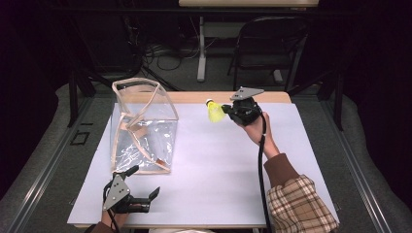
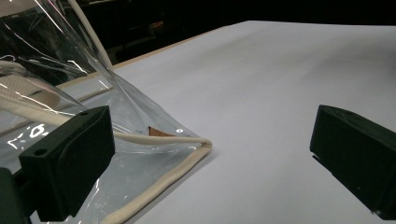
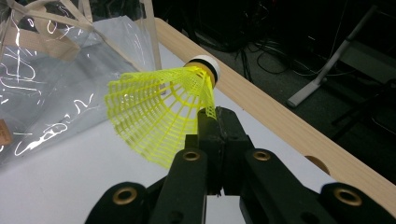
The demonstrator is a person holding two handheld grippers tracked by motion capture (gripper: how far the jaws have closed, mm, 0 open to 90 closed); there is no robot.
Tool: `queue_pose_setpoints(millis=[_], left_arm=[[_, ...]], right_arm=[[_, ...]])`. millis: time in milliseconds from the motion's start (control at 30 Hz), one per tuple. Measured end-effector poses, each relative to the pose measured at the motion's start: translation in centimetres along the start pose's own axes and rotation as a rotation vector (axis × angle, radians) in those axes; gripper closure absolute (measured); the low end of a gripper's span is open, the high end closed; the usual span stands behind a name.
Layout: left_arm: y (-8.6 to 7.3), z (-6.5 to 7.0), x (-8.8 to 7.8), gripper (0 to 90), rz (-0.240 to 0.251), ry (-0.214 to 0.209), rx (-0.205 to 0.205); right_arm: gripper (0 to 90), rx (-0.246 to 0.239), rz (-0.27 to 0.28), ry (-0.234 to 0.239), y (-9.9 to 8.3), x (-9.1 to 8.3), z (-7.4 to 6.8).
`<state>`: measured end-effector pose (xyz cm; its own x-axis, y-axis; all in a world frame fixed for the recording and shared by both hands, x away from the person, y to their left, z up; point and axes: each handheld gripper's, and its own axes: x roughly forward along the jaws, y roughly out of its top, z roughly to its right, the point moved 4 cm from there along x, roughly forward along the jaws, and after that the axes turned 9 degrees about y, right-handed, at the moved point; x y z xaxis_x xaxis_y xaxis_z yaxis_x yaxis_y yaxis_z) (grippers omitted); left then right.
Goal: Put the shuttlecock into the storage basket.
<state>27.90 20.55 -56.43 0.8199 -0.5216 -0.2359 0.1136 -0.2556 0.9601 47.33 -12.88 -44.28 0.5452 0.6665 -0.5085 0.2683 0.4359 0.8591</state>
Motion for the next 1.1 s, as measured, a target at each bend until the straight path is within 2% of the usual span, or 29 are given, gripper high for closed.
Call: queue_pose_setpoints(millis=[1100], left_arm=[[0.0, 0.0, 0.0, 0.0, 0.000, -0.002, 0.003]], right_arm=[[90.0, -0.005, 0.012, 0.023, 2.1, 1.7, -0.8]])
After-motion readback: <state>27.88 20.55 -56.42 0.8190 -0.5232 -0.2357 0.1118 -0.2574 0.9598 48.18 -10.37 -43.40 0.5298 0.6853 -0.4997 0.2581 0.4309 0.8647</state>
